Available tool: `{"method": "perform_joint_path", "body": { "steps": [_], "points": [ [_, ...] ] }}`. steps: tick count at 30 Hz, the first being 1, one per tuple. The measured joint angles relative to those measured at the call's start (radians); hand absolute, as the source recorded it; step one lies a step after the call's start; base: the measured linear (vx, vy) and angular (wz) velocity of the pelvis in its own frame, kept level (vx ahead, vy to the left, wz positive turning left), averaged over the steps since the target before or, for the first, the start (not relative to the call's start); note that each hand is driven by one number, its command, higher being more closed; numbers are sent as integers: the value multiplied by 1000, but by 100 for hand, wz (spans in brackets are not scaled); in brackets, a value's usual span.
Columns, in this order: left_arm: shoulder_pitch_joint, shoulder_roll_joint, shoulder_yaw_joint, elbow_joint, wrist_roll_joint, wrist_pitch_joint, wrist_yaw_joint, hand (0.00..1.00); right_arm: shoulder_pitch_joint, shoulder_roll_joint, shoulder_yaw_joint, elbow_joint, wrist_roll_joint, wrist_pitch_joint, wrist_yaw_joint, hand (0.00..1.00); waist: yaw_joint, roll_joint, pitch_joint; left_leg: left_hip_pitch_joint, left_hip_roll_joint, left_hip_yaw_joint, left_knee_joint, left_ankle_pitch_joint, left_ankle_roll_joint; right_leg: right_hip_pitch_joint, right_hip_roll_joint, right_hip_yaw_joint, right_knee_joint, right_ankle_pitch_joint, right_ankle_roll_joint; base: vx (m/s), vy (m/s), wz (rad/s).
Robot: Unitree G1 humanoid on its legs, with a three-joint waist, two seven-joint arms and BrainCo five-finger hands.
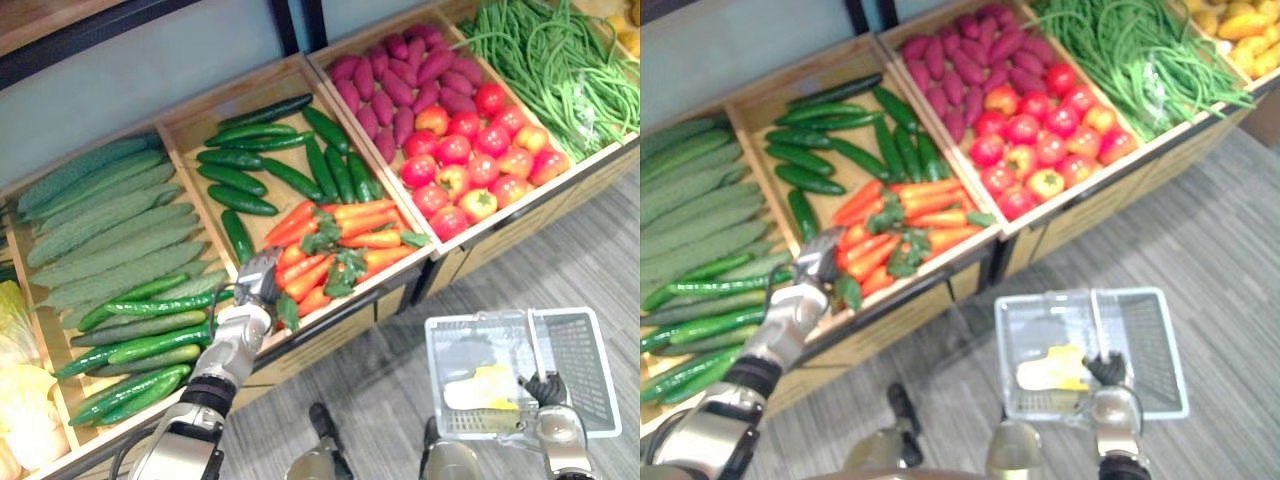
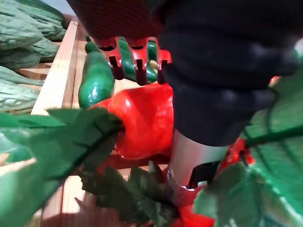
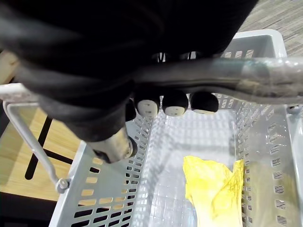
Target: Pick vegetable in the basket
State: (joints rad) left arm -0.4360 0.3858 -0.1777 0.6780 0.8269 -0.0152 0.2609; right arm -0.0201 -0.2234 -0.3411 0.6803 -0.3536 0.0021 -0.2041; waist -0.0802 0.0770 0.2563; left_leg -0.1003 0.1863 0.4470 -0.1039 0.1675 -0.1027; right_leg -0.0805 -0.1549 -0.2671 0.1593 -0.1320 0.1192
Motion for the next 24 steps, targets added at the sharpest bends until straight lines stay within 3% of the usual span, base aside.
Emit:
{"method": "perform_joint_path", "body": {
  "steps": [2,3,24],
  "points": [
    [1,0,4,7,0,6,-2,0,-2,0,2,-1,0,0,0,100,0,0,3,-3,0,1,3,0,0,-3,1,0,0,0,0,0,0,0],
    [1,0,6,9,0,6,-5,100,-2,0,3,-1,0,0,0,100,0,0,3,-3,0,1,4,0,0,-2,2,0,0,0,0,30,-17,1],
    [-32,12,38,27,0,4,15,100,-21,-1,36,-1,0,-8,-4,100,-2,-17,21,-19,-1,8,4,1,-1,-34,-2,28,-3,24,3,-22,-4,-3]
  ]
}}
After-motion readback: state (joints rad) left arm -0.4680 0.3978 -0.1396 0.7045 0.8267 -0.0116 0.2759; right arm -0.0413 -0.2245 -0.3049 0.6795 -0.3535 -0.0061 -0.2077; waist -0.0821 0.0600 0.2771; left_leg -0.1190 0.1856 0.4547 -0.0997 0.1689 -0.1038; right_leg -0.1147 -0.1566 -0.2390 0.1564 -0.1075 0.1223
